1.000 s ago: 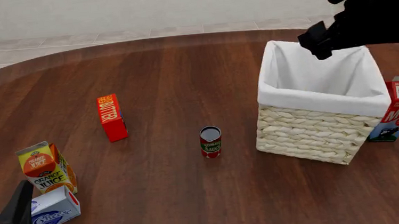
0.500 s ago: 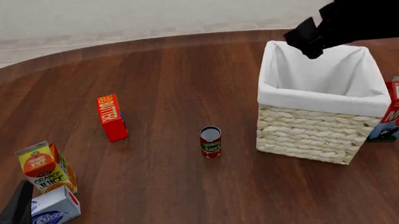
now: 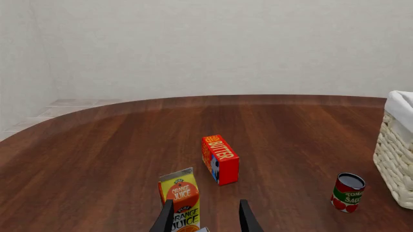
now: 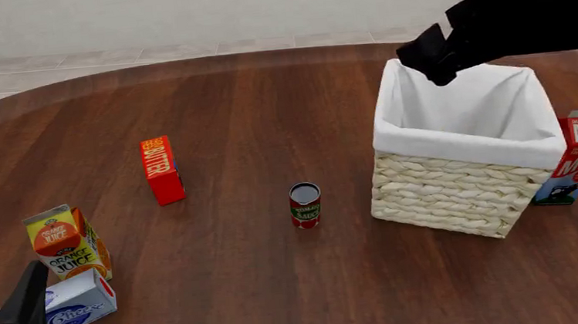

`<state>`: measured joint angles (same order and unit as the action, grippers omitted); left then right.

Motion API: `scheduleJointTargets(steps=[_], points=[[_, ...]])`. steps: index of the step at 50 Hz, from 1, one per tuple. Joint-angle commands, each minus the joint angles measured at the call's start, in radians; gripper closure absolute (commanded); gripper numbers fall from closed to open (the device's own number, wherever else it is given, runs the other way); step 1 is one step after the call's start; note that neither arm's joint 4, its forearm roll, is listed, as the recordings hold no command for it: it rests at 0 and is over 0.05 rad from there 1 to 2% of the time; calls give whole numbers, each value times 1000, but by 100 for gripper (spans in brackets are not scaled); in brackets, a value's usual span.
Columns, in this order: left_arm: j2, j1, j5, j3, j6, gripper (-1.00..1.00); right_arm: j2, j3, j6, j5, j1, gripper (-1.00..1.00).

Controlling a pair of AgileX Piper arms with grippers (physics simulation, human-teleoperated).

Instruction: Pick up the alphabet soup and the tomato sauce, and put them in the basket.

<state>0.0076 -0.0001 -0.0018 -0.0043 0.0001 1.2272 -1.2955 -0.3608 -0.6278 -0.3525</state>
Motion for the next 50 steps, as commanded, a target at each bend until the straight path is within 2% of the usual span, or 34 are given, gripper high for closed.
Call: scheduleJointTargets(steps=[1, 17, 50], points=[[0, 0, 0, 0, 0, -100, 4, -20, -7, -15, -19, -100], [0, 0, 0, 0, 0, -100, 47, -32, -35, -13, -45, -100], [0, 0, 0, 0, 0, -100, 143, -55, -35, 15, -142, -100]])
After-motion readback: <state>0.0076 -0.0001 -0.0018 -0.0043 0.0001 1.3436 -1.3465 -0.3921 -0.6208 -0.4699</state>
